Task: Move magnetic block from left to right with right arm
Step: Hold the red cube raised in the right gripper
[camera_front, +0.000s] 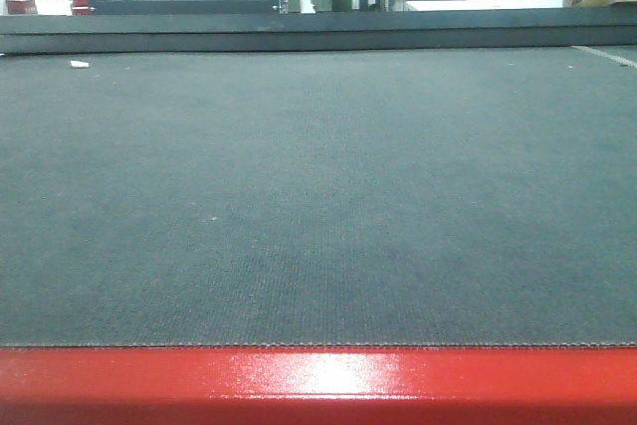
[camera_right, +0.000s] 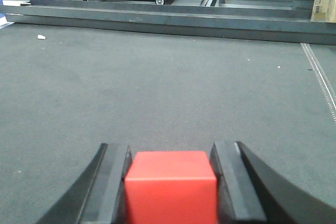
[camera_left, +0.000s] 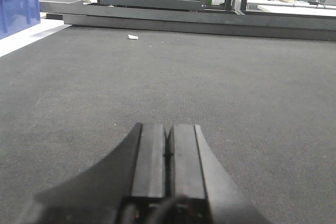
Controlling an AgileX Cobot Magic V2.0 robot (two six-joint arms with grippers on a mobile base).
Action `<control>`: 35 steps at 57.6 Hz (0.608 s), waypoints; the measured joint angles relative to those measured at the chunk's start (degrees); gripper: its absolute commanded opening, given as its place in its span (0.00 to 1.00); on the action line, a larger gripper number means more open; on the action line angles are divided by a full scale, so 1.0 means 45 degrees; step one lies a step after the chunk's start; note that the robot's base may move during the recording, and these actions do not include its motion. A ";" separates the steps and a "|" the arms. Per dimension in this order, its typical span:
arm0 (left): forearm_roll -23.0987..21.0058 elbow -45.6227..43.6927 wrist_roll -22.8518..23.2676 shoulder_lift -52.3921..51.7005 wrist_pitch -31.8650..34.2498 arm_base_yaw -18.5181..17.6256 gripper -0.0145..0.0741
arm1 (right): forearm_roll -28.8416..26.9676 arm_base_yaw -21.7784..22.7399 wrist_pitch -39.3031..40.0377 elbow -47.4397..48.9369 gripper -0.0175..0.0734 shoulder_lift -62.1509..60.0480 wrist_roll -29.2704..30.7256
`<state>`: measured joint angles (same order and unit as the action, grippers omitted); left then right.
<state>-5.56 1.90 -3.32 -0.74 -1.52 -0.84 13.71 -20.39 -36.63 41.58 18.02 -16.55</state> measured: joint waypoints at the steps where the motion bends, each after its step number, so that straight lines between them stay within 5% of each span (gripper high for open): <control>1: 0.0000 0.0000 0.0000 0.0000 0.0000 0.0000 0.02 | 0.0000 0.0000 0.0000 0.0000 0.39 0.0000 0.0000; 35: 0.0000 0.0000 0.0000 0.0000 0.0000 0.0000 0.02 | 0.0000 0.0000 -0.0027 0.0000 0.39 0.0000 0.0021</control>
<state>-5.56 1.90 -3.32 -0.74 -1.52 -0.84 13.71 -20.39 -36.75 41.58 18.02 -16.46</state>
